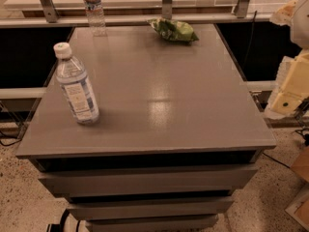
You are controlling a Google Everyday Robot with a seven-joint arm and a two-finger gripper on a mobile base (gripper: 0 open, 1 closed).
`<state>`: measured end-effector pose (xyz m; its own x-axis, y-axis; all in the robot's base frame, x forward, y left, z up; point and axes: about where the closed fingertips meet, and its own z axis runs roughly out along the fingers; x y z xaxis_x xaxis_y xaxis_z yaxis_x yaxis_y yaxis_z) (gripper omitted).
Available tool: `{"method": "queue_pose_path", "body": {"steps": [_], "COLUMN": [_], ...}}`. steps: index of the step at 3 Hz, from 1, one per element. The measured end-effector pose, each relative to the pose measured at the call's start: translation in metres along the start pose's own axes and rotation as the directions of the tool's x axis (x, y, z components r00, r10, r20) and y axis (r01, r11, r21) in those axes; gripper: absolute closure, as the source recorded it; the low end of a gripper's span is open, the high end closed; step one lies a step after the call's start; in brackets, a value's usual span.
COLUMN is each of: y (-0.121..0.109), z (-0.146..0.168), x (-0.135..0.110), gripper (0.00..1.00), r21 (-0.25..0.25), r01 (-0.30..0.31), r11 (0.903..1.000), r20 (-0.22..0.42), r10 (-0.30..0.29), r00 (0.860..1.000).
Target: Move green jalapeno chip bag near blue plastic bottle
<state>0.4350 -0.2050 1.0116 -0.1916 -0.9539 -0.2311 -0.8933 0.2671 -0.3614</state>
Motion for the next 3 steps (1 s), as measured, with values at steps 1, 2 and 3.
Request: {"method": "queue_pose_path", "body": {"steps": [1,2,3], "y": [-0.007,-0.043,-0.097], "z": [-0.004,0.001,0.013], "x": [-0.005,-0.021,-0.045], "gripper": [0.00,0.00,0.00], "r21": [0.008,0.049,0.097], "r01": [0.004,0.037,0.078], "r11": [1.0000,0.9981,0.9922], "r20": [0.007,0.037,0.081], "r10": [-0.004,-0.039,-0.086], "r00": [1.000,0.999,0.993]}}
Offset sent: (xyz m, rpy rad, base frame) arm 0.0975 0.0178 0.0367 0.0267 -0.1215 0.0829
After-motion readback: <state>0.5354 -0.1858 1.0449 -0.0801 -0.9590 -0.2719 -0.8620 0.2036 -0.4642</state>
